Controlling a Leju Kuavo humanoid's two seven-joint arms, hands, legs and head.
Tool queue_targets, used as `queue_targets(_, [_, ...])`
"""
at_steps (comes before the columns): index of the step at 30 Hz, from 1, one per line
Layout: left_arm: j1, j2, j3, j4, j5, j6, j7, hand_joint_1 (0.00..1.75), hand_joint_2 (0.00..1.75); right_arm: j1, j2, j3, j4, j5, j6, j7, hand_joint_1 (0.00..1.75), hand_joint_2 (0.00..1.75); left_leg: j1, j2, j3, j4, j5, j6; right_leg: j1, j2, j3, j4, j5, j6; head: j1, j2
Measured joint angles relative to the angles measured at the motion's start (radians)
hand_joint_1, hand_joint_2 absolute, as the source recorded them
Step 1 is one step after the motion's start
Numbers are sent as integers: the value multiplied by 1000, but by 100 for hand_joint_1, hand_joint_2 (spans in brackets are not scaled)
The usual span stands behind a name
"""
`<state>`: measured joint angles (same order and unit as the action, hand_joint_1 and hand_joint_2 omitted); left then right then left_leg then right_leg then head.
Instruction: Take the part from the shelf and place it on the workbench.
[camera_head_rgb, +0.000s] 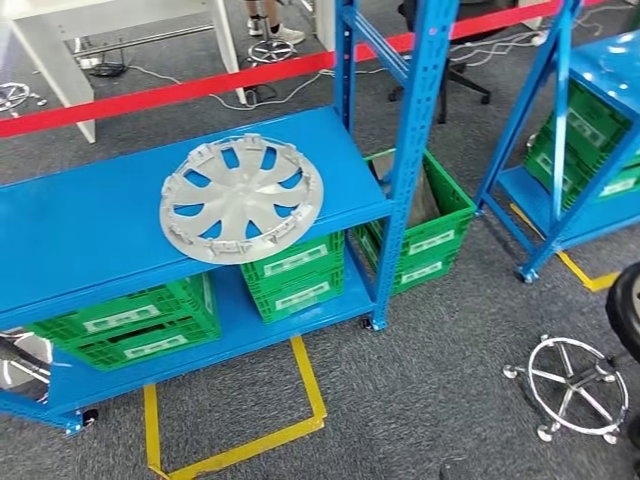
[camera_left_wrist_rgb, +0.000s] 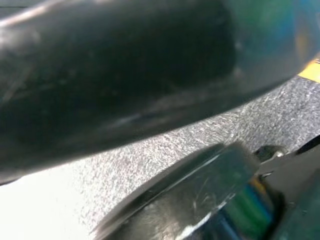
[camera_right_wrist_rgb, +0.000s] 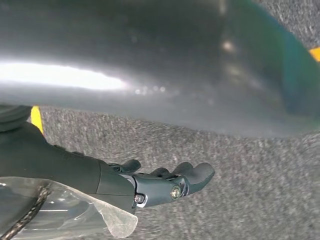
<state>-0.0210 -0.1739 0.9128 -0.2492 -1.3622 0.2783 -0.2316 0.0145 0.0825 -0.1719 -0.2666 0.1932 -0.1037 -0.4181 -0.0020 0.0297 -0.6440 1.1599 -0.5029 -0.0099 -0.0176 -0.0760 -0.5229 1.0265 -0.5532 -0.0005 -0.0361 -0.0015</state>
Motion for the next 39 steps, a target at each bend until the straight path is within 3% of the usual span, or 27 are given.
queue_targets(2, [-4, 1, 0, 0, 1, 3, 0, 0, 0, -1, 0, -3, 0, 1, 2, -2, 0, 0, -14, 50, 50, -101, 28, 17, 5, -24, 6, -1, -9, 9, 0, 0])
queue_targets(3, [-5, 1, 0, 0, 2, 4, 0, 0, 0, -1, 1, -4, 1, 1, 4, -2, 0, 0, -19, 61, 57, -118, 25, 22, 7, -36, 11, -3, -12, 13, 0, 0])
queue_targets(5, [-3, 1, 0, 0, 2, 6, 0, 0, 0, -6, 1, -4, 1, 3, 6, -3, 0, 0, -19, 42, 59, -127, 25, 29, 8, -54, 21, -8, -16, 23, -1, 0])
queue_targets(6, [0, 1, 0, 0, 3, 6, 0, 0, 0, -9, 1, -5, 1, 4, 6, -4, 0, 0, -16, 29, 62, -134, 29, 34, 7, -38, 25, -6, -23, 28, 0, 0])
queue_targets(8, [0, 0, 0, 0, 4, 6, 0, 0, 0, -12, 1, -5, 1, 5, 6, -6, 0, 0, -7, 3, 69, -147, 36, 42, 3, 23, -2, 53, -61, 36, 4, 0])
queue_targets(9, [-1, -1, 0, 0, 5, 6, 0, 0, 0, -11, 1, -5, 2, 6, 5, -6, 0, 0, -6, -10, 69, -148, 36, 45, 2, 54, -31, 111, -89, 38, 6, 0])
queue_targets(11, [-3, -5, 0, 0, 6, 6, 0, 0, 0, -7, 1, -6, 4, 7, 5, -5, 0, 0, -5, -42, 68, -147, 35, 49, 2, 71, -100, 232, -129, 41, 8, 0])
queue_targets(12, [-1, -6, 0, 0, 7, 6, 0, 0, 0, -6, 1, -7, 4, 8, 5, -5, 0, 0, -5, -57, 70, -147, 35, 49, 1, 73, -121, 256, -123, 42, 8, 0])
queue_targets(13, [0, -7, 0, 0, 8, 6, 0, 0, 0, -5, 1, -8, 5, 8, 5, -5, 0, 0, -5, -73, 71, -146, 34, 48, 0, 75, -124, 241, -96, 44, 7, 0])
queue_targets(14, [1, -7, 0, 0, 9, 6, 0, 0, 0, -5, 1, -9, 5, 8, 5, -5, 0, 0, -4, -88, 73, -144, 32, 45, -2, 81, -109, 192, -54, 45, 7, 0])
queue_targets(16, [1, -8, 0, 0, 10, 5, 0, 0, 0, -5, 1, -12, 6, 9, 5, -5, 0, 0, -2, -116, 73, -136, 26, 36, -9, 129, -62, 69, 12, 45, 8, 0])
queue_targets(18, [0, -9, 0, 0, 12, 5, 0, 0, 0, -5, 2, -13, 8, 10, 4, -5, 0, 0, -1, -141, 65, -130, 25, 24, -13, 168, -35, 13, 21, 38, 8, 0])
queue_targets(20, [2, -10, 1, 0, 19, 11, 0, 0, 0, -5, 4, -14, 9, 12, 1, -5, 0, 0, 3, -164, 57, -130, 29, 12, -11, 155, -28, 7, 20, 26, 8, 0])
queue_targets(21, [5, -14, 1, 0, 23, 17, 1, 0, 0, -5, 5, -16, 9, 12, 0, -5, 0, 0, 3, -156, 54, -126, 27, 6, -11, 142, -25, 4, 22, 19, 7, 0])
queue_targets(23, [5, -21, 2, 0, 30, 28, 3, 0, 0, -6, 7, -20, 9, 14, -3, -6, 0, 0, 1, -106, 30, -73, -3, -4, -13, 114, -17, -2, 22, 5, 1, 0])
queue_targets(25, [2, -29, 2, 0, 33, 32, 6, 0, 0, -4, 7, -22, 9, 15, -3, -6, 0, 0, 2, -53, -29, 50, -61, -12, -9, 82, -11, -3, 17, -3, -5, 0])
queue_targets(27, [2, -35, 2, 0, 33, 33, 6, 0, 0, -1, 7, -23, 9, 16, -3, -6, 0, 0, 5, -39, -78, 145, -88, -15, -6, 49, -6, -3, 11, -5, -5, 0])
queue_targets(28, [4, -37, 3, 0, 33, 34, 6, 0, 0, -1, 7, -25, 9, 16, -3, -6, 0, 0, 5, -36, -78, 145, -74, -13, -5, 35, -3, -3, 7, -5, -5, 0])
queue_targets(30, [7, -41, 3, 0, 33, 35, 6, 0, 0, -2, 8, -27, 9, 16, -3, -6, 0, 0, 2, -18, -25, 39, -7, -3, -2, 11, 7, -4, 0, -3, -5, 0])
queue_targets(32, [4, -42, 3, 0, 33, 38, 6, 0, 0, -3, 9, -28, 9, 16, -3, -6, 0, 0, -10, 24, 37, -79, 30, 13, 2, -11, 13, -4, -11, 6, -5, 0])
queue_targets(34, [2, -43, 3, -1, 33, 39, 6, 0, 0, -4, 11, -29, 9, 16, -3, -6, 0, 0, -20, 40, 56, -119, 25, 23, 6, -34, 17, -8, -19, 15, -3, 0])
queue_targets(36, [6, -45, 3, -1, 33, 41, 7, 0, 0, -10, 12, -30, 9, 16, -3, -6, 0, 0, -17, 18, 61, -130, 28, 31, 6, -46, 34, -13, -25, 24, -1, 0])
queue_targets(38, [9, -47, 3, -1, 34, 42, 7, 0, 0, -14, 12, -30, 9, 16, -3, -6, 0, 0, -9, -3, 71, -145, 35, 41, 5, -4, 26, 23, -52, 32, 4, 0])
queue_targets(39, [8, -49, 3, -1, 34, 43, 7, 0, 0, -14, 12, -30, 9, 16, -3, -7, 0, 0, -6, -15, 74, -149, 37, 44, 4, 28, -1, 73, -76, 34, 7, 0])
